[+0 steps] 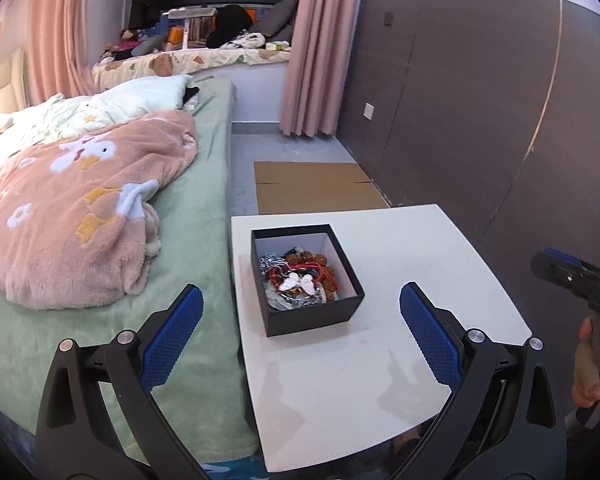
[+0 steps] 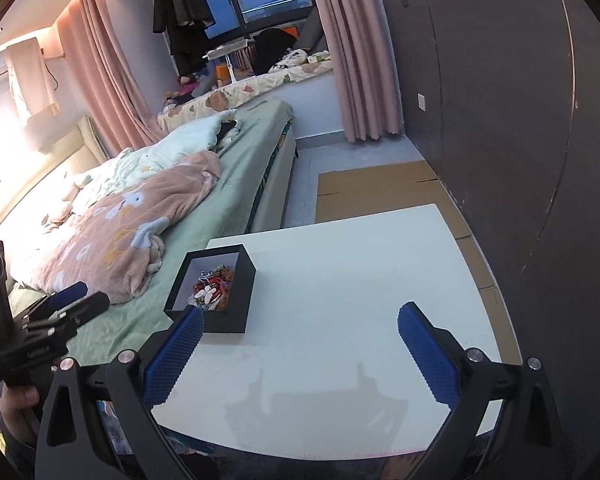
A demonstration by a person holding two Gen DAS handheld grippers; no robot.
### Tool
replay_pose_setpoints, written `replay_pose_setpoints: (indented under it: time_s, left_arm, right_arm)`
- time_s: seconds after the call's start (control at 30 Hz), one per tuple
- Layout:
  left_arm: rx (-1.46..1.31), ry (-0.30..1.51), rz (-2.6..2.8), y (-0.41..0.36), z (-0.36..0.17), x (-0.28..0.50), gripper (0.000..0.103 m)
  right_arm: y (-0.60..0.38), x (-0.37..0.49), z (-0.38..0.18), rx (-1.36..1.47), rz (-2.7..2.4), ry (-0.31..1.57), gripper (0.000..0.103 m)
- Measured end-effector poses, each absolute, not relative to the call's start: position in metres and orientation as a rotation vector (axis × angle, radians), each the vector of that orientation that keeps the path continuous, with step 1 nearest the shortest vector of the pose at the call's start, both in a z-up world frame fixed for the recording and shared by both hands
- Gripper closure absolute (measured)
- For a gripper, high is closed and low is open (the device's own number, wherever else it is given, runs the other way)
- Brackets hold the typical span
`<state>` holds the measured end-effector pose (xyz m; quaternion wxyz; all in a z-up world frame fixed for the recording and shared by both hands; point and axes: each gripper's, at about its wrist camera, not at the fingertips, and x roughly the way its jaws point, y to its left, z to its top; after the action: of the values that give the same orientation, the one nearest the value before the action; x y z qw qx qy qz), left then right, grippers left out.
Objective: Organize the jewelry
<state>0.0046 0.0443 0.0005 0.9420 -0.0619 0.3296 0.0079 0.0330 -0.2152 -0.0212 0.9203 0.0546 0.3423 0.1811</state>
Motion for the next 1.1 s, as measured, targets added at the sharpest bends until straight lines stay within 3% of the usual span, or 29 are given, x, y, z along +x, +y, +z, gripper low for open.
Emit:
replay_pose_setpoints:
  time_s: [1.1]
  left_arm:
    - [-0.079,0.639,0.009,0.037,0.015,-0.003,0.005]
  right_arm:
    - [-0.214,0.028,-0.03,0.09,0.376,0.695,0.007]
